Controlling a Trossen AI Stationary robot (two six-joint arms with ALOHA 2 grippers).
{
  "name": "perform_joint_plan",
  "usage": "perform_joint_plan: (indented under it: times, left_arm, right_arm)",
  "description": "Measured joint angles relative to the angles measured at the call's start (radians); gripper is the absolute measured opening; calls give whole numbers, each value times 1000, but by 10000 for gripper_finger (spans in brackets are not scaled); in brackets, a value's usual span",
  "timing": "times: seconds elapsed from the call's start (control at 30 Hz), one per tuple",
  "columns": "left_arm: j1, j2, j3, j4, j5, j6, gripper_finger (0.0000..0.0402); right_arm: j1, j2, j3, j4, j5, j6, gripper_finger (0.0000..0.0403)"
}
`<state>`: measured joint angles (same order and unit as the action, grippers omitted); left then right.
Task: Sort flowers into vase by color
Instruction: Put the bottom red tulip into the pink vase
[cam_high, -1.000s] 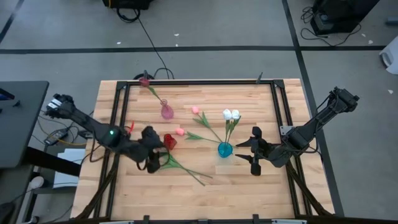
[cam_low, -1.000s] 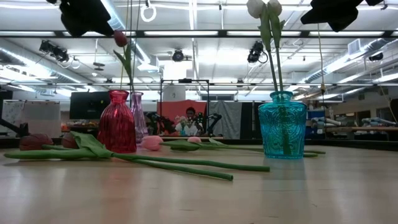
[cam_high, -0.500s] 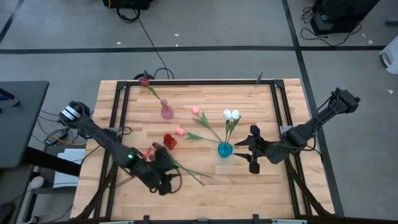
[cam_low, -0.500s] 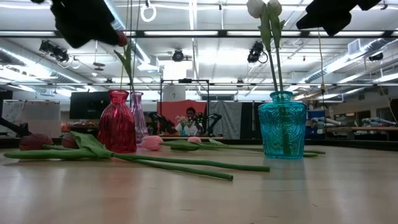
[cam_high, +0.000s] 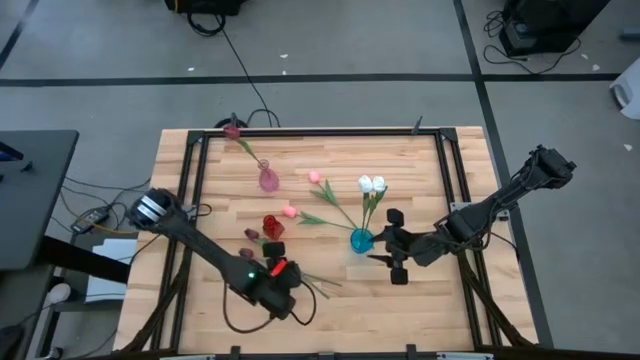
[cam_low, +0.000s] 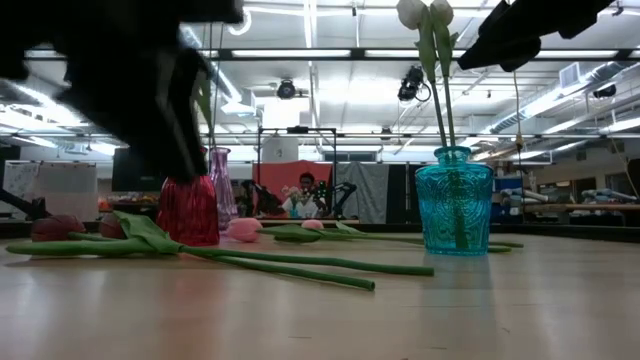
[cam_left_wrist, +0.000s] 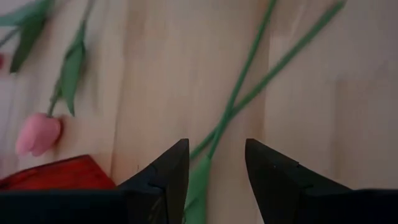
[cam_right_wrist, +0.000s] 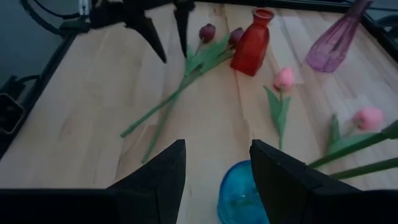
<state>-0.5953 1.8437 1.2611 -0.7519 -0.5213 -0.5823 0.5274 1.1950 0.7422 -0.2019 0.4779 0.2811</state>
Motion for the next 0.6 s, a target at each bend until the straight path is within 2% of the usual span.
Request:
perform_joint_plan:
  times: [0.2, 0.37, 0.6]
  left_arm:
    - [9, 31, -32, 11, 22, 29, 142]
    - [23, 30, -83, 93, 70, 62, 112]
    - [48, 29, -137, 155, 65, 77, 94]
  right_arm:
    - [0, -2, 0, 22, -8, -2, 189]
    - [0, -2, 0, 36, -9, -4, 189]
    - [0, -2, 0, 43, -28, -4, 189]
